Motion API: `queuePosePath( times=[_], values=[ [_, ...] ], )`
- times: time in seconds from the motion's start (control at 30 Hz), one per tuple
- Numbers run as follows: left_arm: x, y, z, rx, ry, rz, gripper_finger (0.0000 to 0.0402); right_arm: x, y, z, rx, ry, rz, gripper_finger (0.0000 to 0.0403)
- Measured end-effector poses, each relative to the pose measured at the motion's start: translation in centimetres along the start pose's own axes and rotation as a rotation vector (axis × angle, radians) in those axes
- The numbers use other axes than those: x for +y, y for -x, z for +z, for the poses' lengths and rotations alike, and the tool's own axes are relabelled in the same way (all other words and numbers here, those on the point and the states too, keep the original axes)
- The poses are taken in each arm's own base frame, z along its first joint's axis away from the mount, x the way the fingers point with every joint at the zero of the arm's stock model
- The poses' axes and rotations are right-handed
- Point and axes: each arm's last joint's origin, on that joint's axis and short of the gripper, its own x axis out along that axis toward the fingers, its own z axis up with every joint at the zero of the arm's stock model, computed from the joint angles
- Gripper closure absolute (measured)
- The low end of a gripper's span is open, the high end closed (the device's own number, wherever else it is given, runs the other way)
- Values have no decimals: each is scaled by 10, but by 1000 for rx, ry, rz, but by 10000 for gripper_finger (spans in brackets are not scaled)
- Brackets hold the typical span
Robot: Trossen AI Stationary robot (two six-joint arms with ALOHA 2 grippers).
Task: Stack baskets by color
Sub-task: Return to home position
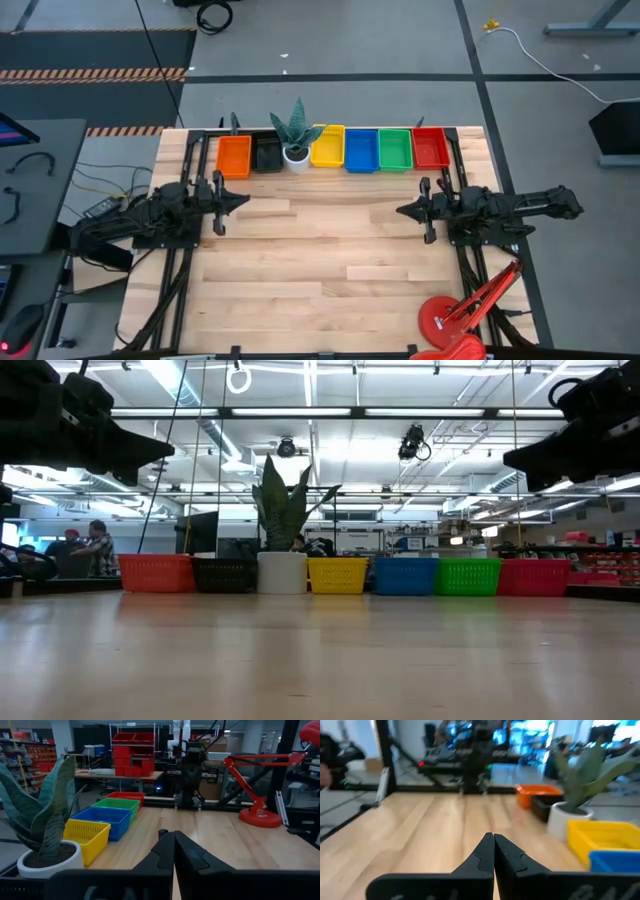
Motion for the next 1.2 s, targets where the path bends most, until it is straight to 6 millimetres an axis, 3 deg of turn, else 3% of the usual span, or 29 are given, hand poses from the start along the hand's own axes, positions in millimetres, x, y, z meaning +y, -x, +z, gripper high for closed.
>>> queuePosePath(
  times=[0.37,0.73,1.2],
  values=[
    [0,0,-1,9,5,-3,391,2,5,5,-67,-175,46,401],
    [0,0,0,0,-1,-2,375,0,5,7,-84,-7,-75,394],
    [0,0,2,-30,-3,-4,378,0,5,7,-85,-4,-76,391]
  ],
)
